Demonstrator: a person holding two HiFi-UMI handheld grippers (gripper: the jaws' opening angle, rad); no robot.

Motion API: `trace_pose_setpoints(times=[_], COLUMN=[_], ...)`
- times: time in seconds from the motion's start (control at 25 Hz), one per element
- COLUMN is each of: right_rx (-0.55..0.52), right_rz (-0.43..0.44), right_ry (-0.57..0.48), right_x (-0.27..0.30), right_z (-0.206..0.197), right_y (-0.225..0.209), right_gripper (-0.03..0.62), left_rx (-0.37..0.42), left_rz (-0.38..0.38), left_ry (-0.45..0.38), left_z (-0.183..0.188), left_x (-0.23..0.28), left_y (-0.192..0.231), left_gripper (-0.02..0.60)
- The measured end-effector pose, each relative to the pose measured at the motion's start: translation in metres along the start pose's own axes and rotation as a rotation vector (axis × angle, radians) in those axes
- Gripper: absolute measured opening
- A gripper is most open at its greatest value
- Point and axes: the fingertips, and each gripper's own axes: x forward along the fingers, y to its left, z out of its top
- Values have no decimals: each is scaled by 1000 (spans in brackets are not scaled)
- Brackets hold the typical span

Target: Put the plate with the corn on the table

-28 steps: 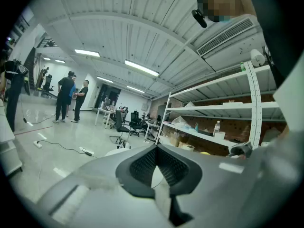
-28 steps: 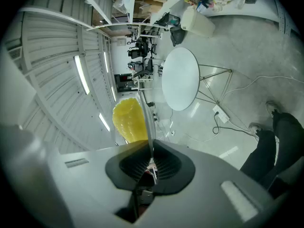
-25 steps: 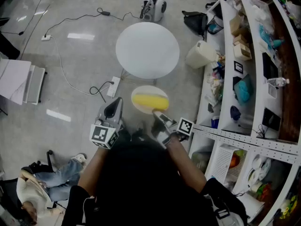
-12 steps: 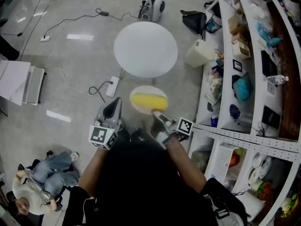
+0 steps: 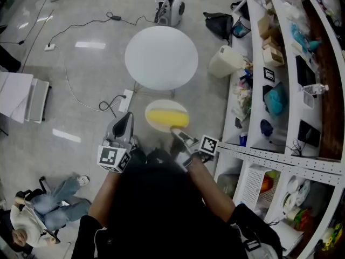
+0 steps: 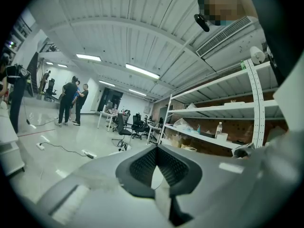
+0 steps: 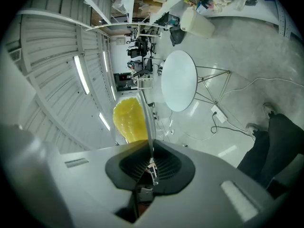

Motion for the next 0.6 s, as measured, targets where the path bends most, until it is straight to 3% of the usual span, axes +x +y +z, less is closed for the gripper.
trace_pose_setpoints(times=[0.6], right_rx=[-8], right_rz=[4], right_ry=[82], right_x=[-9], right_z=[25], right_y=[6], right_gripper=[26], left_rx=[22], left_rz=[73], left_ry=[-17], left_z=[4], left_x=[11], left_y=[-22], left_gripper=[6])
